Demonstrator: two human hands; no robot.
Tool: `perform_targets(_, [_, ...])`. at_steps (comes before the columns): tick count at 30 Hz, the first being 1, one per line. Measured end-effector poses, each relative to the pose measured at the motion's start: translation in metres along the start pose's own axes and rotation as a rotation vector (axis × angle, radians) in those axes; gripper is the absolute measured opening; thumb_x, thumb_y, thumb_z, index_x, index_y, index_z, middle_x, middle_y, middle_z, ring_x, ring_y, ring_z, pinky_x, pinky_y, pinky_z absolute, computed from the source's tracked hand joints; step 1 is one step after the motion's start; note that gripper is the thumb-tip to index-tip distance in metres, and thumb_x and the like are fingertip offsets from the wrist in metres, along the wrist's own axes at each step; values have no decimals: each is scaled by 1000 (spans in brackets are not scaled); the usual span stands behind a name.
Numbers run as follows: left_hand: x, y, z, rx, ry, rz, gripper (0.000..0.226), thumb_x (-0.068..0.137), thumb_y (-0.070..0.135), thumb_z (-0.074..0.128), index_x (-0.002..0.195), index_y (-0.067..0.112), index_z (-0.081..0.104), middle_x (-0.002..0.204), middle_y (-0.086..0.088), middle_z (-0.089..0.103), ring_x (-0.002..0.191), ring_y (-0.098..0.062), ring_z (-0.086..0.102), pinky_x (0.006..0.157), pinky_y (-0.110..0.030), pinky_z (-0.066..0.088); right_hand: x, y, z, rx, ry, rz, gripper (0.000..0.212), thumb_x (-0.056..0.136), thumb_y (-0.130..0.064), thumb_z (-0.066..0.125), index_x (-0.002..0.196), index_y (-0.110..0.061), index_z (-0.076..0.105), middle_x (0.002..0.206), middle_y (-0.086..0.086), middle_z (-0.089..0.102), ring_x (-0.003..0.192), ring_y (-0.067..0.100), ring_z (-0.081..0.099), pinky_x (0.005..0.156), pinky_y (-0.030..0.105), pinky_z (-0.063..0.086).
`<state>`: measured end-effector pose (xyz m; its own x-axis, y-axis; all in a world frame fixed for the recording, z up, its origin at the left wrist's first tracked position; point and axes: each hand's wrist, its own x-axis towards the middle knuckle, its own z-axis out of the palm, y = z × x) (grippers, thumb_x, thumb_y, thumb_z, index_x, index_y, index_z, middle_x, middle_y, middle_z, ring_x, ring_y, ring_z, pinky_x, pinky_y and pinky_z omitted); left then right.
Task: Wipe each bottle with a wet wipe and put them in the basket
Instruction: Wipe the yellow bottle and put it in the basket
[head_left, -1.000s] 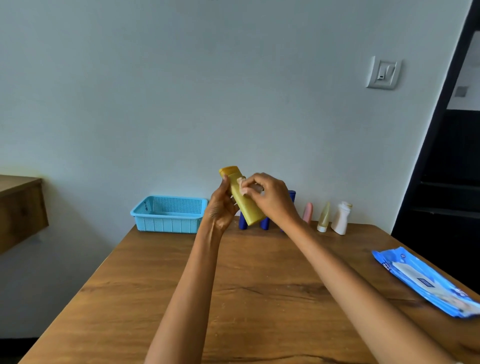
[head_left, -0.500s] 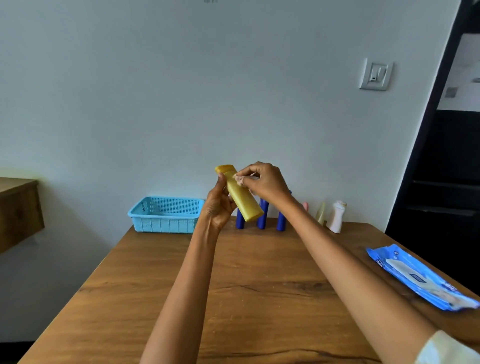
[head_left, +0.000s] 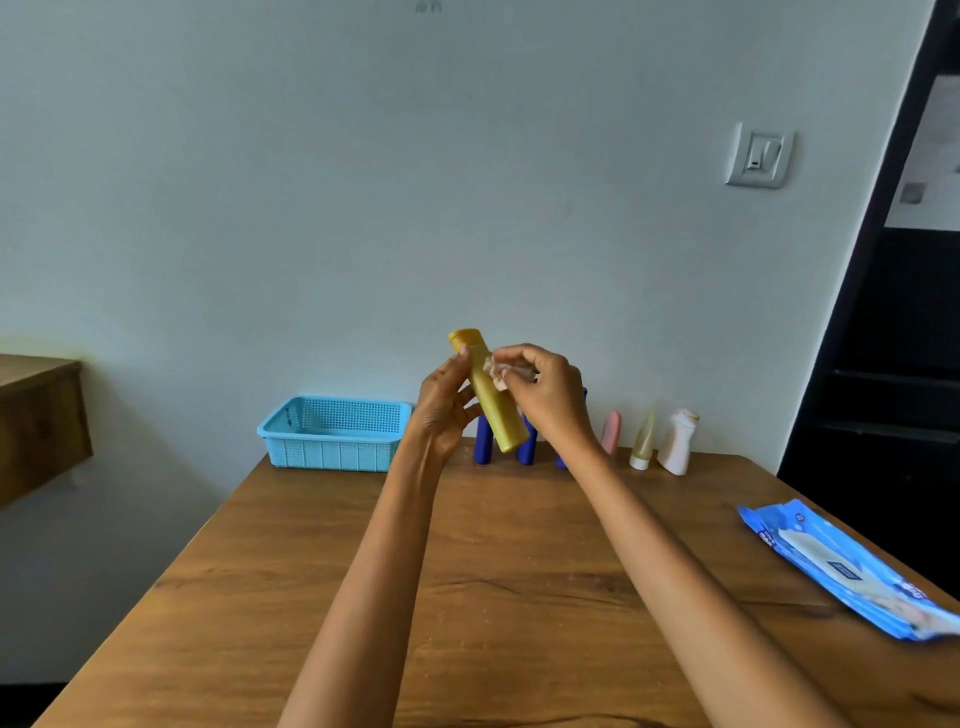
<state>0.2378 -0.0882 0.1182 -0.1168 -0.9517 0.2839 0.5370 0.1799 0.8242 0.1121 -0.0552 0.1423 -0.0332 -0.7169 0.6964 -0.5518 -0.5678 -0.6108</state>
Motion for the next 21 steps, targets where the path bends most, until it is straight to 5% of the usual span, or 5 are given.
perform_targets(4, [5,8,0,29,34,45,23,94,33,52,100,13,63,89,-3,67,79,-14,64,61,-26,56,-12,-4,2,92,-31,-65,24,86,-8,62,107,-16,69,108,-4,67,94,-1,59,77,5,46])
perform_targets(7, [8,10,-6,9,64,52,28,93,33,54,108,11,61,98,-5,66,86,-18,63,62,-27,57,-24,8,-1,88,-108,-104,24,85,-3,62,105,-12,70,106,-1,66,96,4,60,77,7,47])
perform_targets(11, [4,2,1,9,58,11,27,93,33,55,108,12,61,101,-4,67,89,-18,64,78,-34,54,-11,16,2,130,-6,65,21,88,-7,61,106,-11,70,109,3,68,102,13,63,80,17,51])
perform_targets(17, [5,3,-1,-47,110,7,25,91,33,57,101,10,63,90,-5,67,79,-16,65,57,-26,55,-24,0,13,45,-28,-106,22,85,-5,65,105,-10,71,95,-5,59,80,-6,53,69,1,41])
perform_targets(21, [4,1,-6,-35,101,12,26,92,32,55,106,11,61,100,-5,67,85,-17,65,70,-31,57,-37,23,10,101,-11,37,20,86,-4,62,103,-10,70,104,4,67,81,-5,57,69,4,45])
